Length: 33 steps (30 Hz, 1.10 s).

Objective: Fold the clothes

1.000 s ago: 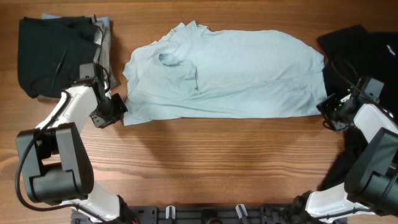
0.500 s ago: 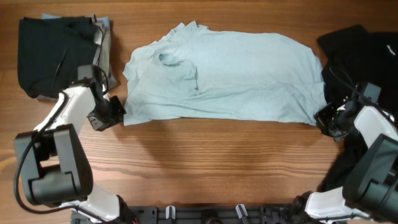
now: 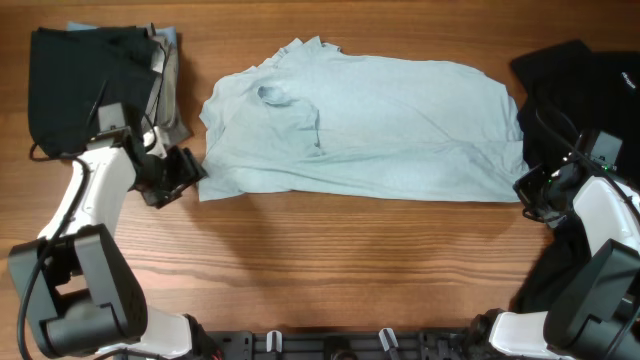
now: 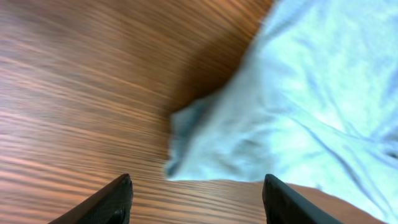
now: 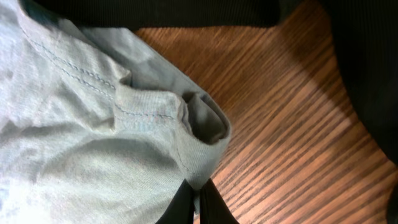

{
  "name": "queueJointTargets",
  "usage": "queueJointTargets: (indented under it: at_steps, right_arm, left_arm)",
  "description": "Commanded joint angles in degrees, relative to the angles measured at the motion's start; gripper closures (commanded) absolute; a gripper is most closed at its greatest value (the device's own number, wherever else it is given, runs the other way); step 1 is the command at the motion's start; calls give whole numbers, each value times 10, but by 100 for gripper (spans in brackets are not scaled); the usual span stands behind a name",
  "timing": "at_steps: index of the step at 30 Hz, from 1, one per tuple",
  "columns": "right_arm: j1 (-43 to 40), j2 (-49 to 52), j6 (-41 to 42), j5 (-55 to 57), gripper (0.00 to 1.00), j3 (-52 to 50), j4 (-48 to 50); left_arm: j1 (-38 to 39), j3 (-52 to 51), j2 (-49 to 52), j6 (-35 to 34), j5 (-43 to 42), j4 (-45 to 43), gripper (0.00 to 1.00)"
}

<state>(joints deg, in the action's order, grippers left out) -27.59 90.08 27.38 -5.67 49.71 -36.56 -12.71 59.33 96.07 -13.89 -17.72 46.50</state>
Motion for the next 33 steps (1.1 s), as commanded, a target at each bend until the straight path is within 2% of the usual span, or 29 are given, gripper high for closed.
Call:
queueJointTargets:
  at_steps: [1, 3, 6, 12, 16, 19, 21, 22, 23, 27, 33]
  right_arm:
    - [0, -10, -4, 18, 96, -5, 9]
    - [0, -10, -4, 18, 96, -5, 10]
    - [0, -10, -4, 14, 96, -5, 12]
    - [0, -10, -4, 8, 96, -5, 23]
    - [0, -10, -3, 5, 96, -5, 23]
    - [0, -10, -4, 5, 96, -5, 23]
    - [0, -10, -4, 5, 96, -5, 23]
    - [0, -10, -4, 5, 96, -5, 22]
    - [0, -10, -4, 5, 96, -5, 22]
    - [0, -10, -4, 6, 96, -5, 19]
    - [-1, -12, -2, 6, 96, 5, -29]
  left_arm:
    - [17, -23, -4, 14, -9, -10, 48]
    - [17, -37, -4, 12, 0, -19, 58]
    - [17, -63, -3, -3, 13, -44, 62]
    - [17, -120, -3, -5, 12, -143, 54]
    - [17, -134, -3, -5, 12, -166, 56]
    - [17, -135, -3, -5, 11, -177, 69]
    - [17, -135, -3, -5, 6, -192, 83]
    - [17, -135, -3, -5, 3, -199, 94]
    - [17, -135, -3, -5, -2, -203, 96]
    - [3, -131, -7, -5, 0, -186, 96]
    - [-72, -81, -38, 5, 0, -96, 96]
